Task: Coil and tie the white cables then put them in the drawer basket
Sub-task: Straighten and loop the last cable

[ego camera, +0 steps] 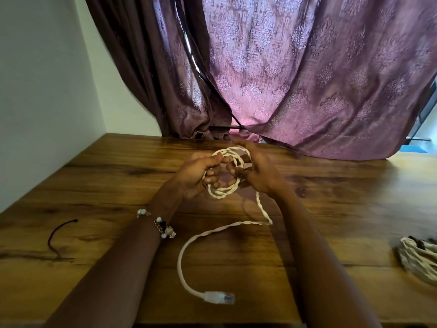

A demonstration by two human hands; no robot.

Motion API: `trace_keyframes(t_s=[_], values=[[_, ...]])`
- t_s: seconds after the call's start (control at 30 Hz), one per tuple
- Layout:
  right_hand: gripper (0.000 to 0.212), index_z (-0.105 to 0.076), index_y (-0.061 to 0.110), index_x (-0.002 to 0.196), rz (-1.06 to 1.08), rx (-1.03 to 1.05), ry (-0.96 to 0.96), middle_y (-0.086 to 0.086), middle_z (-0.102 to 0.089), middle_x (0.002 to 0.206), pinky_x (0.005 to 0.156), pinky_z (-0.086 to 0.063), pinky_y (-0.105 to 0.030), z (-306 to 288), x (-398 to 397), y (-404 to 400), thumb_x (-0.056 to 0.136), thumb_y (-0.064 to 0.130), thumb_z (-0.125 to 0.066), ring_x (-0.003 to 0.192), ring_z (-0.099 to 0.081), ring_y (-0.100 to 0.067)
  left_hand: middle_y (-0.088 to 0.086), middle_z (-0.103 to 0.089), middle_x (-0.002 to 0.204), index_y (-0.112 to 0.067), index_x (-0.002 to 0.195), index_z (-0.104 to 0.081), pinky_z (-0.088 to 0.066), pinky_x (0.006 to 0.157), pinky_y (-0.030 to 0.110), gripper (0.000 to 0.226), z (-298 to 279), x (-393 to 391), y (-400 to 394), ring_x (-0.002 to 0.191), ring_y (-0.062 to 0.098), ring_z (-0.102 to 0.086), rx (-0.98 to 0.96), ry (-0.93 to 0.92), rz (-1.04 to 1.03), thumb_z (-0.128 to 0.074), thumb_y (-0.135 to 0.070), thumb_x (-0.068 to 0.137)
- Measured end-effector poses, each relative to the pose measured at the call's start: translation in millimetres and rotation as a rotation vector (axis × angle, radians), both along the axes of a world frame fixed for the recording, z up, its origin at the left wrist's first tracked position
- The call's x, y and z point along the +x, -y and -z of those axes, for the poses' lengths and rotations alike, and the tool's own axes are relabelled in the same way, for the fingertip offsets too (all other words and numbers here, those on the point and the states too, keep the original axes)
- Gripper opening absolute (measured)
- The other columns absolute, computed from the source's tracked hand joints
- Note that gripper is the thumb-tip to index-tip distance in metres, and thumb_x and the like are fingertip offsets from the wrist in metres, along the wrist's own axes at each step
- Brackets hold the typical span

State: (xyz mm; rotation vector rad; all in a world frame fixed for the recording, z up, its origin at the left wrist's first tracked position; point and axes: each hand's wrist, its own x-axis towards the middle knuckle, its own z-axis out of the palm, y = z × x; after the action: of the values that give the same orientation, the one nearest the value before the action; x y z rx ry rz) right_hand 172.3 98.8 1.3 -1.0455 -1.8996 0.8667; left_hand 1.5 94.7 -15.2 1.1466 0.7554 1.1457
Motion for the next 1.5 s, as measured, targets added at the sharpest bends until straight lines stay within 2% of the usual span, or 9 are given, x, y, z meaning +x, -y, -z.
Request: trace_keyframes(t_s=[0.13,0.37,0.6,0.8,0.93,1.07,1.17,1.3,1.5], values=[[0.033,-0.051,0.018,0.12,0.047,0.095,0.105,-0.016,-0.063,0.092,0.038,-0.053,-0.044,4,9,-7,0.094,-0.002,-0.05,0.052,-0.065,-0.035,-0.004,-0.026,0.043,-0.001,0.084,-0.055,-0.022,0.04,0.014,0.03,3,-10,-4,0.03,0.004,-0.02,-0.052,-0.106,-0.002,-0.04,-0.022,0.101],[0.011,-0.072,0.005,0.088,0.266,0.219,-0.069,-0.008,-0.065,0.059,0.031,-0.036,-0.022,-1,26,-13,0.078,0.01,-0.075,0.03,-0.045,-0.016,-0.005,-0.023,0.042,-0.008,0.074,-0.046,-0.017,0.041,0.01,0.027,-1,-12,3,0.029,0.002,-0.018,-0.101,-0.104,0.169,-0.043,-0.024,0.096],[0.019,-0.067,-0.003,0.086,0.03,-0.184,0.087,-0.011,-0.073,0.072,0.043,-0.049,-0.022,-2,40,-9,0.083,-0.018,-0.055,0.049,-0.059,-0.016,-0.01,-0.025,0.034,-0.016,0.071,-0.039,-0.021,0.027,0.01,0.034,-11,-38,-9,0.023,0.001,-0.022,-0.091,0.425,0.014,-0.034,-0.036,0.098],[0.011,-0.065,-0.012,0.093,0.135,0.181,-0.036,-0.007,-0.062,0.07,0.056,-0.052,-0.027,7,19,-22,0.09,-0.006,-0.057,0.051,-0.057,-0.002,-0.009,-0.027,0.033,-0.017,0.067,-0.039,-0.023,0.028,0.015,0.044,-11,-45,-15,0.024,0.006,-0.024,-0.138,0.769,-0.109,-0.03,-0.042,0.102],[0.019,-0.066,-0.002,0.098,0.334,0.379,0.191,-0.009,-0.064,0.079,0.06,-0.047,-0.037,25,17,-35,0.094,0.008,-0.05,0.063,-0.055,-0.014,-0.009,-0.028,0.037,-0.018,0.069,-0.04,-0.025,0.032,0.016,0.043,-14,-43,-13,0.027,0.006,-0.025,-0.071,0.832,-0.064,-0.03,-0.046,0.1],[0.045,-0.038,0.012,0.139,0.372,0.379,0.79,-0.018,-0.059,0.115,0.08,-0.049,-0.04,26,1,-25,0.094,0.004,-0.043,0.101,-0.059,-0.034,-0.007,-0.032,0.041,-0.017,0.067,-0.042,-0.032,0.038,0.017,0.046,-20,-39,-8,0.032,0.005,-0.029,0.037,0.863,-0.085,-0.027,-0.045,0.1],[0.054,-0.027,0.018,0.146,0.172,0.382,0.978,-0.02,-0.046,0.122,0.083,-0.044,-0.042,14,-15,-6,0.094,0.004,-0.037,0.11,-0.051,-0.038,-0.005,-0.047,0.05,-0.014,0.059,-0.057,-0.04,0.045,0.018,0.057,-21,-36,-10,0.04,0.006,-0.039,0.095,0.753,-0.184,-0.028,-0.038,0.102],[0.056,-0.04,0.015,0.14,0.005,0.618,1.077,-0.016,-0.042,0.125,0.075,-0.034,-0.035,-8,-34,19,0.088,0.022,-0.017,0.116,-0.043,-0.031,0.005,-0.07,0.067,0.007,0.098,-0.056,-0.056,0.054,0.029,0.045,-15,-29,-16,0.056,0.015,-0.064,0.201,0.294,-0.377,-0.031,-0.031,0.102],[0.035,-0.055,0.007,0.128,-0.078,0.751,0.946,-0.016,-0.046,0.133,0.079,-0.042,-0.031,1,-37,19,0.094,0.008,-0.045,0.126,-0.043,-0.031,0.02,-0.071,0.083,0.011,0.106,-0.048,-0.056,0.051,0.027,0.037,-3,-13,-13,0.061,0.021,-0.07,0.226,-0.015,-0.283,-0.035,-0.024,0.103]])
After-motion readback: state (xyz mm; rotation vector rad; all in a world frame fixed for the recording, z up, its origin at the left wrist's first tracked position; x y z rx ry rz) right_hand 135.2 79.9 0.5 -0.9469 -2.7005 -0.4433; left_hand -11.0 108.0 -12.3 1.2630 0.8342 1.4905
